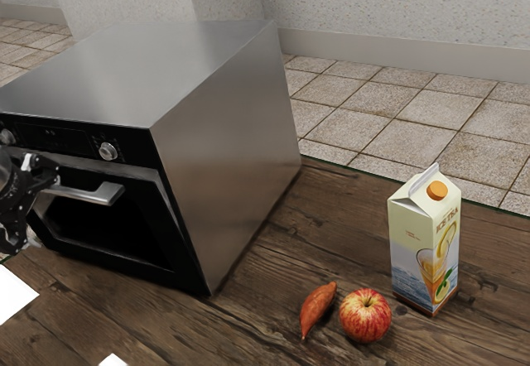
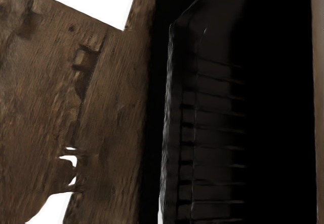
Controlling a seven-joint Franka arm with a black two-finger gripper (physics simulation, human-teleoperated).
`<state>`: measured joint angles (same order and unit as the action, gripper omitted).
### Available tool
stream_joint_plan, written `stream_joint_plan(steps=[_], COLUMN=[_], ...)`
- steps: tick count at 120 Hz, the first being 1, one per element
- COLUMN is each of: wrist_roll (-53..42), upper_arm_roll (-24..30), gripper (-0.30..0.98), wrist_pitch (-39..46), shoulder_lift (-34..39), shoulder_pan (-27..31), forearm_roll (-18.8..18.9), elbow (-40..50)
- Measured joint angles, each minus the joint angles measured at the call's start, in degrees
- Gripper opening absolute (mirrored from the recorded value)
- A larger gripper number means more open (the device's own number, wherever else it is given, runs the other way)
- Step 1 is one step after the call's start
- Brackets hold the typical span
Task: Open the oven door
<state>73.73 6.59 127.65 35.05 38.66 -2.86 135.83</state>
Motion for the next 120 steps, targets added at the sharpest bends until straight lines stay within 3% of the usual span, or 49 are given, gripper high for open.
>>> stream_joint_plan(steps=[27, 45, 56, 69, 75, 83, 93, 99, 103, 110, 114, 120], wrist_roll=[-0.84, -1.19, -0.89, -0.51, 0.28, 4.16, 11.64, 16.24, 19.29, 24.25, 26.88, 30.55], upper_arm_roll=[1.35, 4.23, 7.86, 10.65, 11.94, 14.08, 26.65, 32.39, 26.11, 9.48, 2.94, -1.67], gripper=[0.68, 0.68, 0.68, 0.68, 0.68, 0.68, 0.68, 0.68, 0.68, 0.68, 0.68, 0.69], wrist_pitch=[2.23, 2.07, -1.54, -6.49, -9.45, -14.87, -23.75, -28.57, -31.16, -34.57, -35.99, -37.63], shoulder_lift=[14.88, 34.96, 46.76, 49.35, 43.04, 24.56, 5.62, -1.84, -8.38, -17.11, -20.55, -22.98], shoulder_pan=[2.26, 2.74, 2.73, 3.82, 1.91, -10.04, -18.5, -20.53, -28.65, -42.94, -46.88, -49.71], forearm_roll=[-4.26, -6.61, -7.0, -6.98, -6.95, -4.84, 1.01, 4.14, 5.59, 6.06, 4.98, 3.83], elbow=[13.45, 24.86, 25.48, 19.88, 12.65, -5.0, -30.82, -39.62, -43.46, -46.63, -47.14, -46.56])
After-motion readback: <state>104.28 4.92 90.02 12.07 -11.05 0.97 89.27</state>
